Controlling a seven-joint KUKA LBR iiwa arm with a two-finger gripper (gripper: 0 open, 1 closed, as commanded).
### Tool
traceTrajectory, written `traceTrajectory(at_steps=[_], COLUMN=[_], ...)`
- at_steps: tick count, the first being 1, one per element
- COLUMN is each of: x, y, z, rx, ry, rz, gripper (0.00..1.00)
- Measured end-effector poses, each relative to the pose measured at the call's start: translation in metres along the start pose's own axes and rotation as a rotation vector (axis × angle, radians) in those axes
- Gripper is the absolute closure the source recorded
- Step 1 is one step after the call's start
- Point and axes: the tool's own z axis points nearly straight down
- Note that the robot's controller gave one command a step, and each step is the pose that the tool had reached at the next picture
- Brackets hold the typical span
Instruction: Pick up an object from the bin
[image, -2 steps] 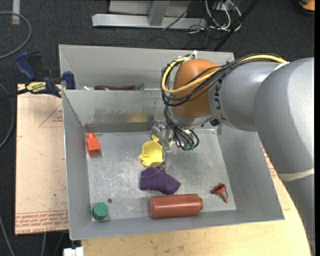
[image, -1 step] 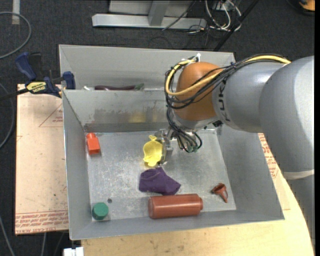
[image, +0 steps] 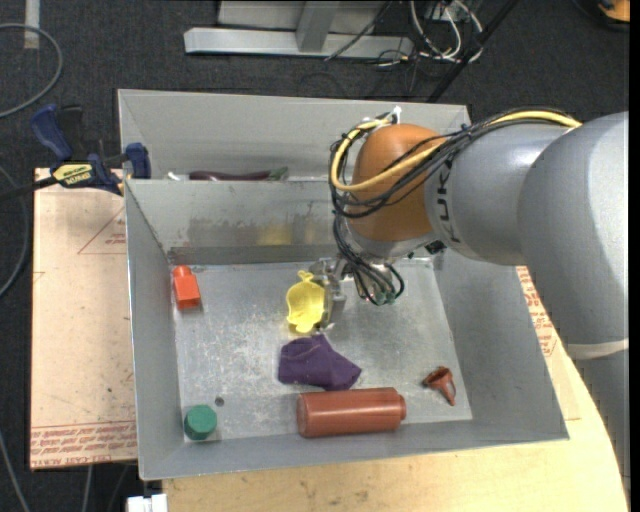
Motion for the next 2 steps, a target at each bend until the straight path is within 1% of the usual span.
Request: traceTrajectory(at_steps=[1,2], x=[0.002,0.003], y=[0.0,0.0], z=[-0.005,-0.026], rx=[0.0,0.0], ry=[0.007,0.011], rz=[0.0,0.0], gripper=[1.0,1.0])
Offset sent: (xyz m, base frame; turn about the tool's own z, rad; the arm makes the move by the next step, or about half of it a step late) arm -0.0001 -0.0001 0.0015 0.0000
